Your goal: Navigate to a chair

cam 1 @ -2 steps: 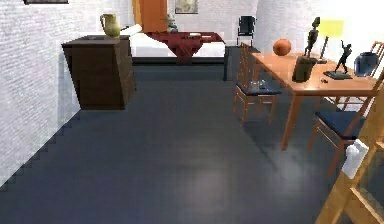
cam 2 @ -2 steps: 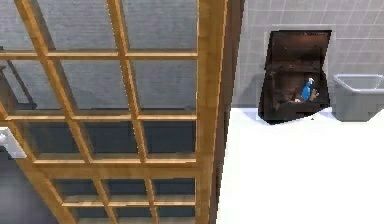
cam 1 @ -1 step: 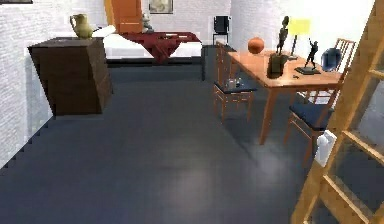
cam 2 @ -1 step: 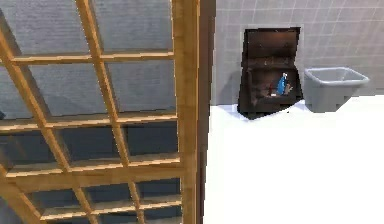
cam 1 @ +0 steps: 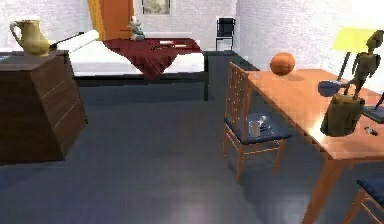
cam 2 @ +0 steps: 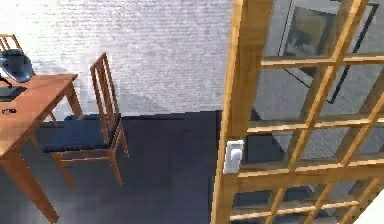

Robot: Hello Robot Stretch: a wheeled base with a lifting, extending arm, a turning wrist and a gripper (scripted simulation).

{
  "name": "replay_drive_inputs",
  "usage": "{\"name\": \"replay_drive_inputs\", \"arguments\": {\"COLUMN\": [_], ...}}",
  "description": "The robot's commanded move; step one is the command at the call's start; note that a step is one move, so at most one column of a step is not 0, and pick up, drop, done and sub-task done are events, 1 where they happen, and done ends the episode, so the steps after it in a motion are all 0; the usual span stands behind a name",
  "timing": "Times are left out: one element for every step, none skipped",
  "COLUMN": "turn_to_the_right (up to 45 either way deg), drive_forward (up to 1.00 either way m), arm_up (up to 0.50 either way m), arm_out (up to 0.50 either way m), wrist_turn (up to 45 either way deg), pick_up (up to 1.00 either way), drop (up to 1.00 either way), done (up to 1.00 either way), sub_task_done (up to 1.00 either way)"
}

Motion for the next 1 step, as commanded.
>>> {"name": "replay_drive_inputs", "arguments": {"turn_to_the_right": [24.0], "drive_forward": [0.0], "arm_up": [0.0], "arm_out": [0.0], "wrist_turn": [0.0], "pick_up": [0.0], "drop": [0.0], "done": [0.0], "sub_task_done": [0.0]}}
